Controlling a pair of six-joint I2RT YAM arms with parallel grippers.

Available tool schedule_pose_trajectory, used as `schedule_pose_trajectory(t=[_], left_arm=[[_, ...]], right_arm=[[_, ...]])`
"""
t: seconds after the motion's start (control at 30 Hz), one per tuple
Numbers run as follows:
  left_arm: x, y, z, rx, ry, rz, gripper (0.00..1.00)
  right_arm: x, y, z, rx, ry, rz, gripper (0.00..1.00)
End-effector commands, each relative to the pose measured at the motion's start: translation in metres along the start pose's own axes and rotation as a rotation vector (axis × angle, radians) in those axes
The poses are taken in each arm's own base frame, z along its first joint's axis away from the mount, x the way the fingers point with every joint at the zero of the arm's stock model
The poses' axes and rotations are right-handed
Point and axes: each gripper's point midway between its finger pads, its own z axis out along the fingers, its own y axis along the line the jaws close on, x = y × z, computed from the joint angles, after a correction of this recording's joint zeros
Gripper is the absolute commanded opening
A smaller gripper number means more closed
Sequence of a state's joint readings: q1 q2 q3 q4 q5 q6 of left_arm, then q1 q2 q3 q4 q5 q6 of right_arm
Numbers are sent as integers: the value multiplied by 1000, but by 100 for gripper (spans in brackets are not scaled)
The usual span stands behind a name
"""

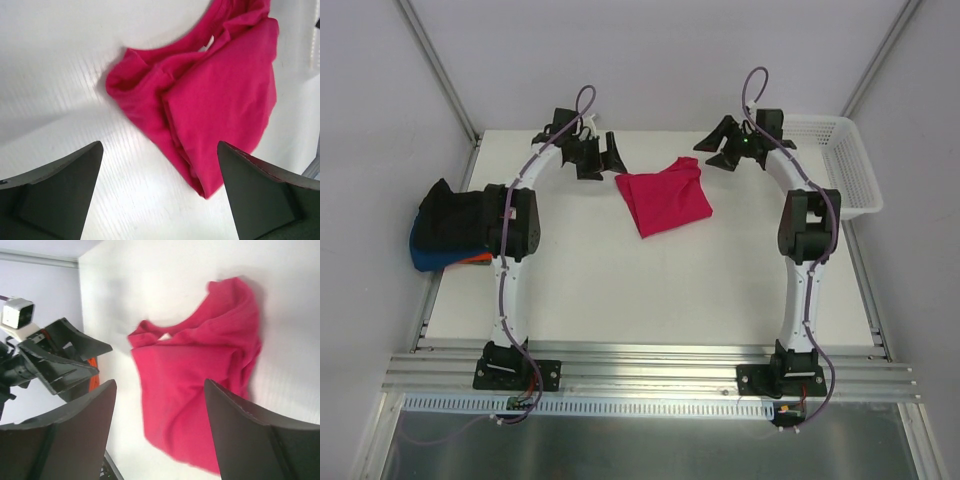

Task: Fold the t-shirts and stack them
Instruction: Fold the long partially folded tshirt into a neat square

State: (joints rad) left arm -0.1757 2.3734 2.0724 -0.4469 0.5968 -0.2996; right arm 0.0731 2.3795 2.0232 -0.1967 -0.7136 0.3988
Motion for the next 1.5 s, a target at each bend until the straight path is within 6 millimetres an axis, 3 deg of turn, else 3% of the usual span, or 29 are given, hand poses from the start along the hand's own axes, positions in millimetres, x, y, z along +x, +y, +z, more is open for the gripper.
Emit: schedule_pose_trajectory(t=[0.0, 0.03, 0.17, 0.33, 0.53, 0.57, 0.67, 0.7, 0.83, 0.93, 1.1, 1.27, 1.47], left_arm=[[-1, -34, -40, 21, -25, -3, 99], [5, -34, -40, 31, -6, -20, 99], [38, -21, -26, 32, 79, -107, 99], [50, -12, -16, 26, 115, -155, 99], [52, -2, -4, 18, 127, -167, 99], [50, -3, -2, 23, 122, -164, 99], [51, 3, 10, 32, 129, -176, 99], [52, 4, 12, 35, 131, -175, 99], [59, 10, 28, 46, 149, -194, 99], [61, 9, 41, 62, 157, -194, 99], [68, -4, 64, 93, 173, -189, 99], [84, -18, 82, 115, 208, -205, 92], [92, -29, 77, 124, 227, -219, 89]], right_arm=[[-10, 64, -50, -69, -57, -108, 74], [5, 53, -46, -53, -26, -75, 74], [43, 50, -30, -62, 68, -22, 74], [66, 43, -9, -57, 135, 46, 76], [66, 42, 15, -64, 141, 46, 77], [70, 32, 24, -55, 154, 62, 77], [66, 34, 41, -66, 143, 53, 77], [67, 25, 50, -61, 145, 59, 77], [57, 39, 68, -88, 107, 15, 77], [61, 39, 78, -87, 106, 14, 78], [71, 34, 80, -78, 124, 40, 78], [71, 29, 77, -65, 123, 45, 79], [70, 28, 74, -55, 114, 46, 78]])
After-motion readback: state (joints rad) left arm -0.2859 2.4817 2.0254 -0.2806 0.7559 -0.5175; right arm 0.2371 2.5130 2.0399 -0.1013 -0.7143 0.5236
